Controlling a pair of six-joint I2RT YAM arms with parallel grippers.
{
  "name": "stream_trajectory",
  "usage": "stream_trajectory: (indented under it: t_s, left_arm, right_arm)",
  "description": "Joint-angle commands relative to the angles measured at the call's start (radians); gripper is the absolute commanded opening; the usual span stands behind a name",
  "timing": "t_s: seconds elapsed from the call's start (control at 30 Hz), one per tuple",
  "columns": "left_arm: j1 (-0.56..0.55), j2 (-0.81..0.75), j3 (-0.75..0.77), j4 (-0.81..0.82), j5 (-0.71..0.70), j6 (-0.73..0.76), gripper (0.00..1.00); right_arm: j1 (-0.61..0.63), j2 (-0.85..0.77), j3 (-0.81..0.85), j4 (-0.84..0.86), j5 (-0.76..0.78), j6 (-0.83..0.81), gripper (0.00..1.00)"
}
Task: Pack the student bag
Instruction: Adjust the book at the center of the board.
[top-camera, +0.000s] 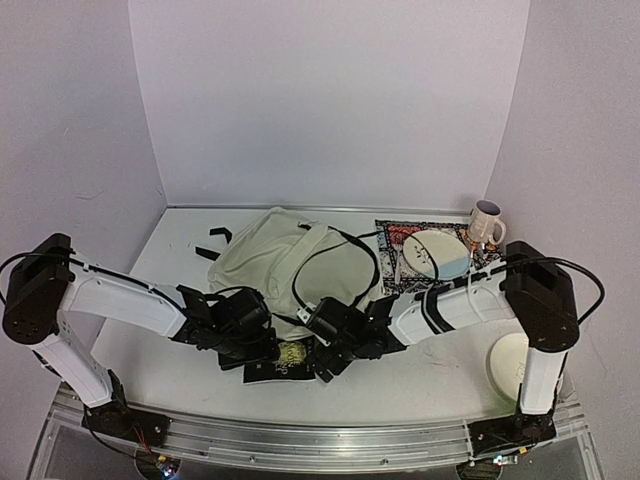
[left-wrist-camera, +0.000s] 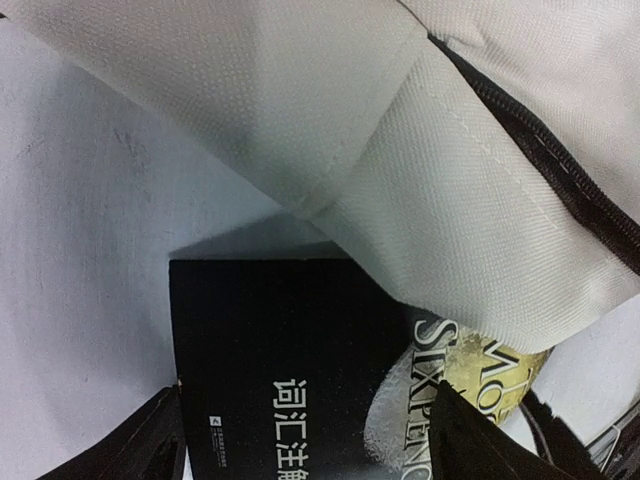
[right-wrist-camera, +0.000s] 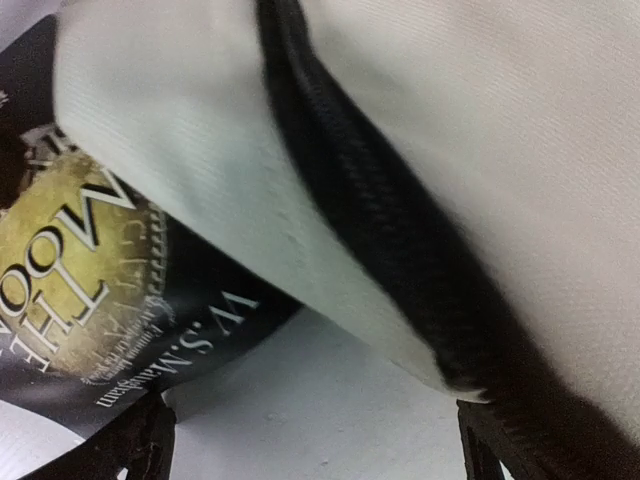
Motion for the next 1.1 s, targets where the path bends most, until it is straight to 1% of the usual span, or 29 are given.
stream_trajectory:
  t_s: [0.0,0.27,0.33,0.43,0.5,0.57,0.73,0.83,1.07]
  left_arm:
    - [-0.035,-0.013,-0.03,-0.012,0.1,-0.035,0.83]
    - [-0.041,-0.044,-0.028,-0.023,0.079,-0.033,0.81]
    - [-0.042,-0.045,-0.026,-0.043,0.056,-0.036,0.8]
    - [-0.041,-0.023,-0.013,-0.051,0.052,-0.033,0.8]
    - [-0.044,0.0,0.001,-0.051,0.057,-0.029,0.79]
    - [-0.05,0.012,0.009,-0.05,0.053,-0.031,0.79]
    - [-0.056,0.009,0.011,-0.051,0.043,-0.033,0.78]
    - [-0.057,0.008,0.009,-0.05,0.039,-0.035,0.77]
    - [-0.059,0.02,0.021,-0.051,0.039,-0.032,0.77]
  right_arm:
    - [0.0,-0.083,-0.051,-0.035,0.048,0.02,0.98]
    - [-0.022,-0.257,-0.163,-0.018,-0.104,0.106,0.98]
    - [-0.041,-0.297,-0.186,0.011,-0.185,0.142,0.98]
    - [-0.062,-0.311,-0.208,0.092,-0.354,0.206,0.98]
    - [-0.073,-0.286,-0.206,0.132,-0.416,0.256,0.97]
    - [-0.09,-0.256,-0.2,0.163,-0.468,0.305,0.92]
    - [-0.131,-0.191,-0.193,0.214,-0.498,0.4,0.81]
    - [-0.159,-0.146,-0.185,0.249,-0.544,0.427,0.77]
    - [-0.18,-0.05,-0.177,0.342,-0.627,0.464,0.71]
